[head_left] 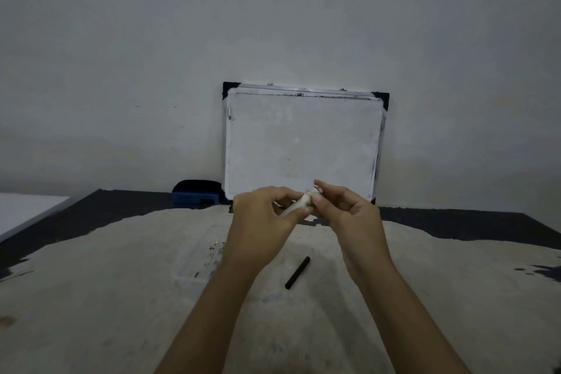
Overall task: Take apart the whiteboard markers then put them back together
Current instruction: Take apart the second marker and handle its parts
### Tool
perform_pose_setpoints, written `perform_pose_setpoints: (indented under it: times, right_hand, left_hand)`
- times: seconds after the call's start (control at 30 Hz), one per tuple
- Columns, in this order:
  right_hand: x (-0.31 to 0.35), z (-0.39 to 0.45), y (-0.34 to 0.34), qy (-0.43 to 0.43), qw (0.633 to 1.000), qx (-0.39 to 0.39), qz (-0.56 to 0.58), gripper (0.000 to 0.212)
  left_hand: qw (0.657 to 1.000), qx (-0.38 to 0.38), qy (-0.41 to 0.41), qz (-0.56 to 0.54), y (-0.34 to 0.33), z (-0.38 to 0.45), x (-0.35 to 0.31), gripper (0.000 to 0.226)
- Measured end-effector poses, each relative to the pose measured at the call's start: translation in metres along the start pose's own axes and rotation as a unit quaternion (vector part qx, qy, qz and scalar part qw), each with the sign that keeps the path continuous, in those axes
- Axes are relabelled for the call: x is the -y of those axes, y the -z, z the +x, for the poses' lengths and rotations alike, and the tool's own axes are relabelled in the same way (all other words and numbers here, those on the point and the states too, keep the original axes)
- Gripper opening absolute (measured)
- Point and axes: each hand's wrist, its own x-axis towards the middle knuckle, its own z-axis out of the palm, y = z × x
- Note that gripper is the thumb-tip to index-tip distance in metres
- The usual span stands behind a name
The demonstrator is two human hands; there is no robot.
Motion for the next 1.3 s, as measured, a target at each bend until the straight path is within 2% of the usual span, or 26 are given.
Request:
perform_pose_setpoints:
  times: [0.1,0.2,0.3,0.4,0.57,0.73,0.8,0.9,1.1,1.2,1.3]
  right_hand:
    - [-0.004,0.002,0.002,-0.026,0.998,0.019,-0.047,0.026]
    - [-0.010,0.002,0.001,-0.048,0.996,0.017,-0.080,0.033]
    - [-0.015,0.002,0.002,-0.065,0.992,0.032,-0.100,0.036]
    - [-0.020,0.001,0.003,-0.089,0.988,0.044,-0.115,0.034]
    - [-0.026,0.000,0.003,-0.107,0.973,0.090,-0.183,0.014]
    - [-0.034,-0.008,-0.008,-0.091,0.958,0.142,-0.231,0.024]
    - [-0.036,-0.010,-0.013,-0.084,0.954,0.157,-0.242,0.026]
    - [-0.037,-0.012,-0.018,-0.074,0.959,0.161,-0.221,0.012]
    - [-0.034,-0.012,-0.017,-0.054,0.967,0.147,-0.199,0.005]
    - [-0.032,-0.012,-0.016,-0.052,0.968,0.144,-0.198,0.005]
    - [-0.027,-0.010,-0.012,-0.057,0.970,0.136,-0.195,0.005]
  left_hand:
    - [0.999,-0.001,0.037,0.036,0.014,0.004,0.013,0.016]
    - [0.993,-0.069,0.095,0.020,0.034,0.008,0.031,0.017]
    - [0.982,-0.150,0.108,0.023,0.049,0.011,0.046,0.023]
    - [0.979,-0.170,0.117,0.008,0.054,0.012,0.052,0.024]
    - [0.982,-0.148,0.113,-0.021,0.042,0.013,0.044,0.023]
    - [0.986,-0.102,0.122,-0.058,0.026,0.010,0.035,0.014]
    - [0.986,-0.092,0.119,-0.074,0.022,0.009,0.031,0.018]
    - [0.984,-0.085,0.121,-0.099,0.020,0.008,0.027,0.018]
    - [0.977,-0.062,0.136,-0.154,0.018,0.007,0.026,0.009]
    - [0.972,-0.045,0.145,-0.179,0.019,0.007,0.026,0.014]
    - [0.955,-0.024,0.172,-0.241,0.021,0.009,0.028,0.010]
